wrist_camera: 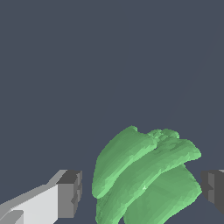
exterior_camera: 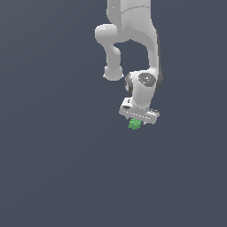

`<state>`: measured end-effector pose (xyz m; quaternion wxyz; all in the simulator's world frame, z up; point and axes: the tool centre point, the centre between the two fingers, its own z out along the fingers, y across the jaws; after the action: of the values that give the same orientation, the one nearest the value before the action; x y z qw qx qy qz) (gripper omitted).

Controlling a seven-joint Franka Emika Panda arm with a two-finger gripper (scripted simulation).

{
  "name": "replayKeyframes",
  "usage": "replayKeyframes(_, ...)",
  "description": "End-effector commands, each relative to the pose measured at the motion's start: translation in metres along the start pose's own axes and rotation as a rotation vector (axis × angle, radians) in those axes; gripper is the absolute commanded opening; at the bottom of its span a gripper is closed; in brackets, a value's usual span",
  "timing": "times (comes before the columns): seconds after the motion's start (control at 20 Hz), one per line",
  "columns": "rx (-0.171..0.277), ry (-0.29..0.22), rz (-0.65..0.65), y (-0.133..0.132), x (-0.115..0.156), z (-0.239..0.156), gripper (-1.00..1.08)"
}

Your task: Pick up the object and move it to a goal position.

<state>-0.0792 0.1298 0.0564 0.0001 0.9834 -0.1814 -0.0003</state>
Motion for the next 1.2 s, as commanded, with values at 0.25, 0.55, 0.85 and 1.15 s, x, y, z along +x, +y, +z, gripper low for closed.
replayKeyframes(0.25, 0.0, 0.0, 0.001, -0.001, 0.0, 0.017, 1.0)
replayKeyframes(0.55, 0.0, 0.0, 0.001, -0.001, 0.0, 0.017, -1.0)
replayKeyframes(0.85, 0.001, 0.002, 0.001, -0.001, 0.001, 0.016, -1.0)
replayKeyframes(1.15, 0.001, 0.002, 0.001, 0.002, 0.007, 0.002, -1.0)
